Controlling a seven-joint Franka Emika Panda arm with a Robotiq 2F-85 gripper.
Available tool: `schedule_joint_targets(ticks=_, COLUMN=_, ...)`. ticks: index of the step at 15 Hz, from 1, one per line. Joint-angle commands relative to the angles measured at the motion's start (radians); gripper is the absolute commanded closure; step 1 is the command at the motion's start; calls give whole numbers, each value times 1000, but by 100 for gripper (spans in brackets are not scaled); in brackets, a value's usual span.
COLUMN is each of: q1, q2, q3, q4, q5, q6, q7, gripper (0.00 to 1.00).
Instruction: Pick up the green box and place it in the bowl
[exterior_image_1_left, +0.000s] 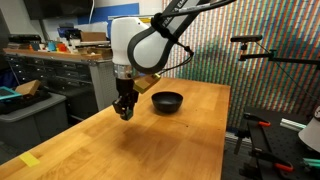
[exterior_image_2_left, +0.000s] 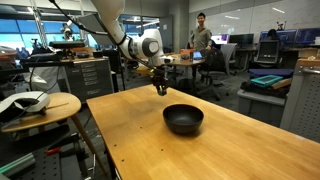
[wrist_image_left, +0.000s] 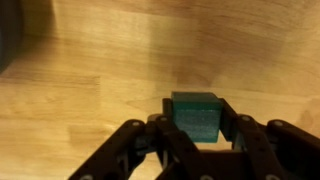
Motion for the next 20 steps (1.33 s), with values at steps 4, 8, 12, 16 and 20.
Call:
schedule_joint_targets(ticks=4, q1=-10, q2=-208, q3=-92, q4=-186, q5=-36, q6=64, q7=95, gripper=79)
schedule_joint_targets(ticks=8, q1=-40, q2=-264, q3=-138, q4=-250, q5=-55, q6=87, q7=139, gripper=79)
schedule_joint_targets(ticks=12, q1=-87, q2=-270, q3=-171, q4=-288, q5=-55, q6=108, q7=156, gripper=79)
schedule_joint_targets(ticks=16, q1=-143, q2=-250, q3=-182, q4=-299, q5=-27, q6=120, q7=144, gripper=79)
schedule_joint_targets(ticks=20, q1=-194, q2=-218, q3=-168, q4=-295, q5=13, q6=109, q7=126, gripper=79)
